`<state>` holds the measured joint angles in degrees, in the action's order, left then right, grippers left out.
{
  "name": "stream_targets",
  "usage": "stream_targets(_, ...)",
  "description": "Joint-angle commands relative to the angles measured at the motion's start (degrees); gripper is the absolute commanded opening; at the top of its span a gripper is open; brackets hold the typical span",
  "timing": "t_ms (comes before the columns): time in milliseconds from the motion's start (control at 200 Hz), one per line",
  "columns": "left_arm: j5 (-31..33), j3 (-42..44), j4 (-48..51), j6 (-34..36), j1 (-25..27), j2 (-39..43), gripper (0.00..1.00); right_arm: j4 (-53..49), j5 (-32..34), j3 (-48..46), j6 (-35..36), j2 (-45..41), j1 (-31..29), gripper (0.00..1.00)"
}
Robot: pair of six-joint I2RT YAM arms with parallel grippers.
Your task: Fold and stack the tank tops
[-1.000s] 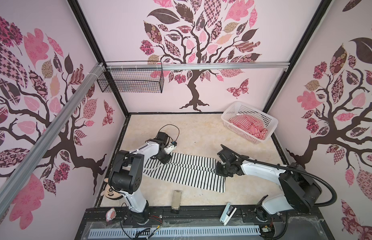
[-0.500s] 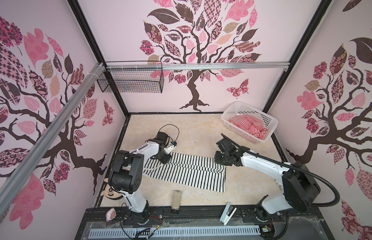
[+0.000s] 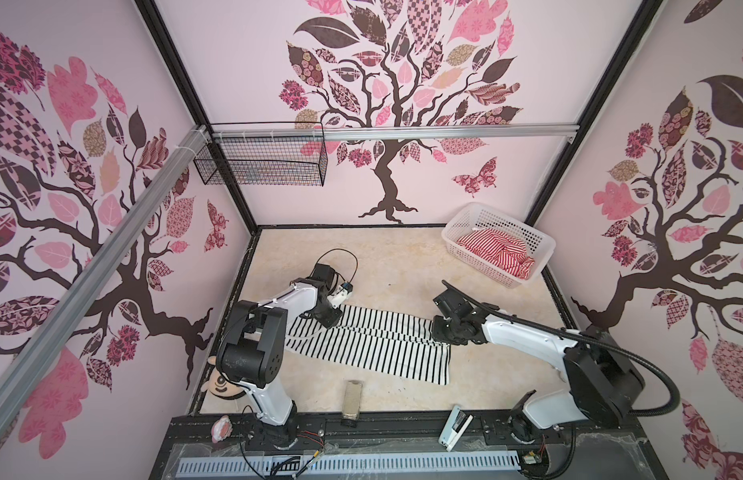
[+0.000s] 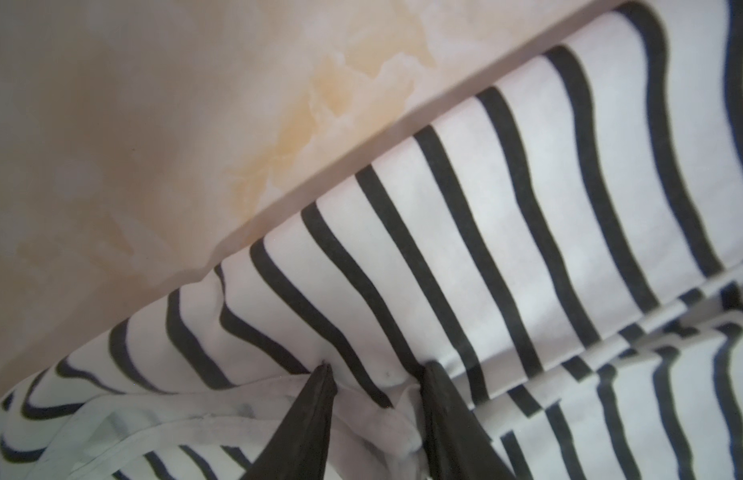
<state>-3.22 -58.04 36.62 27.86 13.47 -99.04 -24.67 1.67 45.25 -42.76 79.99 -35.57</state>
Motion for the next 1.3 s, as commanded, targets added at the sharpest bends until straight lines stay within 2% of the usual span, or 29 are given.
stream_targets(0, 0.2, 2.0, 0.5, -0.3, -0.3, -0.7, 0.39, -2.2, 1.4, -0.8, -0.3, -5.4, 3.2, 0.43)
stream_targets(145, -0.5, 1.6, 0.6, -0.6, -0.3, -0.9, 0.39, 1.1, -3.4, -3.7, 0.7, -5.7, 7.8, 0.44)
stream_targets(320, -0.6, 1.4, 0.6, -0.8, -0.3, -1.3, 0.39, 4.3, -7.0, -3.3, 0.8, -1.6, 7.9, 0.44)
stream_targets(760, -0.7, 2.3, 0.1, -1.0, -0.3, -1.0, 0.39, 10.2, -10.1, -1.5, 1.3, 7.9, 8.5, 0.39)
stream_targets(870, -0.6, 2.5, -0.1, -1.1, -0.4, -1.1, 0.39, 10.0, -9.7, -0.4, 1.5, 9.1, 8.8, 0.29)
stream_targets(1066, -0.5, 2.6, 0.0, -1.2, -0.4, -1.1, 0.39, 7.9, -7.1, 1.7, 3.2, 9.4, 10.3, 0.06)
stream_targets(1186, -0.4, 2.7, -0.1, -1.2, -0.4, -1.1, 0.39, 6.4, -6.3, 2.9, 4.7, 9.2, 12.1, 0.01)
stream_targets(1296, -0.4, 2.8, -0.1, -1.2, -0.5, -1.0, 0.39, 6.0, -5.9, 3.1, 5.7, 8.4, 14.4, 0.0)
